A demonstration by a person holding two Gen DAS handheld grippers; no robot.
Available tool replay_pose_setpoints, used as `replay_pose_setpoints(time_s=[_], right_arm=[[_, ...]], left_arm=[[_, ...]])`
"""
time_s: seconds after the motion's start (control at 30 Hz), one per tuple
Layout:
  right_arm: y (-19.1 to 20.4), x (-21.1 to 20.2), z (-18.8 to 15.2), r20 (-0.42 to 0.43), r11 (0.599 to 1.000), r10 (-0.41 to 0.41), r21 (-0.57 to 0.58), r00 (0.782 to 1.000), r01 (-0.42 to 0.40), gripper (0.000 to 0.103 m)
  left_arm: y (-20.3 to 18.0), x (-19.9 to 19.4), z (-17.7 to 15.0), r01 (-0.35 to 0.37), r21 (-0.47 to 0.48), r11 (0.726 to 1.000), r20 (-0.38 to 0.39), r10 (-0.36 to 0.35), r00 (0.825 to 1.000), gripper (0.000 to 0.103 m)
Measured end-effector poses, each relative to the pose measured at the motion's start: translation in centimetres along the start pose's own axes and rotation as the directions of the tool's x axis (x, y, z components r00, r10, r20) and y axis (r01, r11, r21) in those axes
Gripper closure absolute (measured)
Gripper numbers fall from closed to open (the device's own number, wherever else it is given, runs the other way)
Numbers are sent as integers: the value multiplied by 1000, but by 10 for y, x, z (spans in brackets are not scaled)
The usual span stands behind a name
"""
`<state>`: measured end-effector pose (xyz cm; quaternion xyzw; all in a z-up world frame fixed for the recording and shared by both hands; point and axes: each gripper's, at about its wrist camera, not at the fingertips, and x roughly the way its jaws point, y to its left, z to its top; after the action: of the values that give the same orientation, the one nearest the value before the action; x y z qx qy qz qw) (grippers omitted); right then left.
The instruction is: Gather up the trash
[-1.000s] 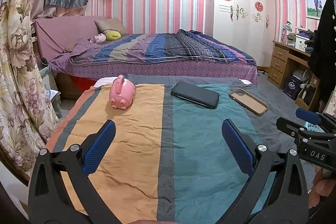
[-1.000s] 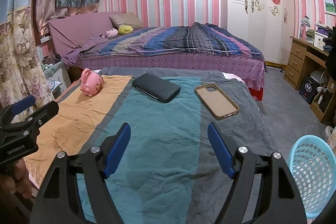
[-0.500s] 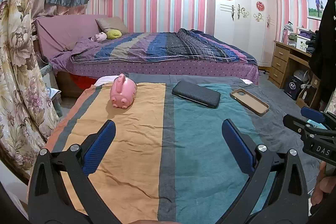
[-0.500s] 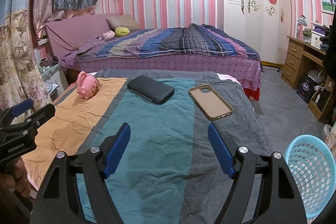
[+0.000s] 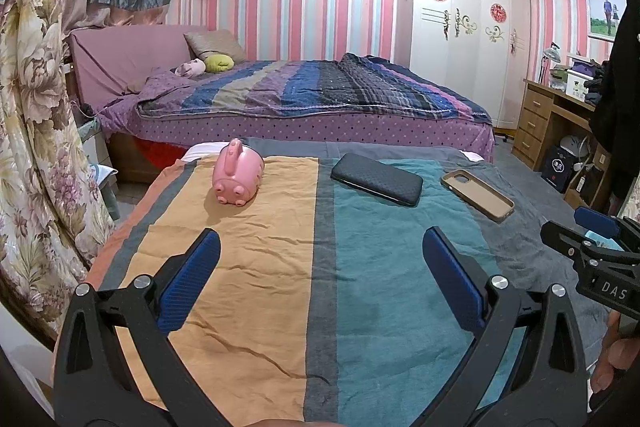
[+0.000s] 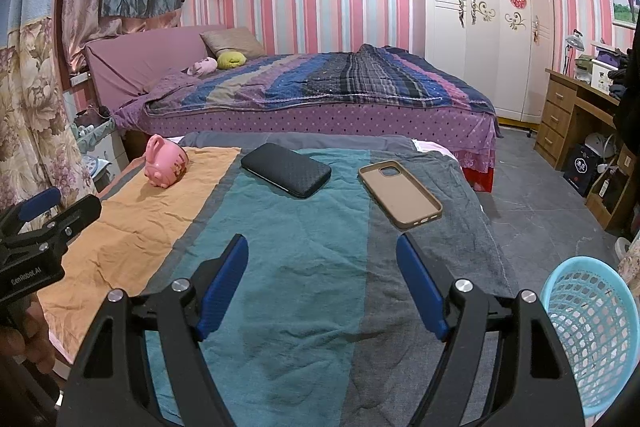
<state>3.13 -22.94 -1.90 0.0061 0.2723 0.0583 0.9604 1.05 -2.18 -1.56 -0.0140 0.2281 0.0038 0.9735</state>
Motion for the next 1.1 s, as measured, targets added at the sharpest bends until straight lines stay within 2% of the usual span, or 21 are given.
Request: replay_pose_setpoints(time_s=[1.1], right_arm=[[1, 0, 0, 1, 1000, -1, 2, 1000, 1, 27]], left_arm=[[3, -1, 1, -3, -9, 1000, -3, 3, 1000, 5]])
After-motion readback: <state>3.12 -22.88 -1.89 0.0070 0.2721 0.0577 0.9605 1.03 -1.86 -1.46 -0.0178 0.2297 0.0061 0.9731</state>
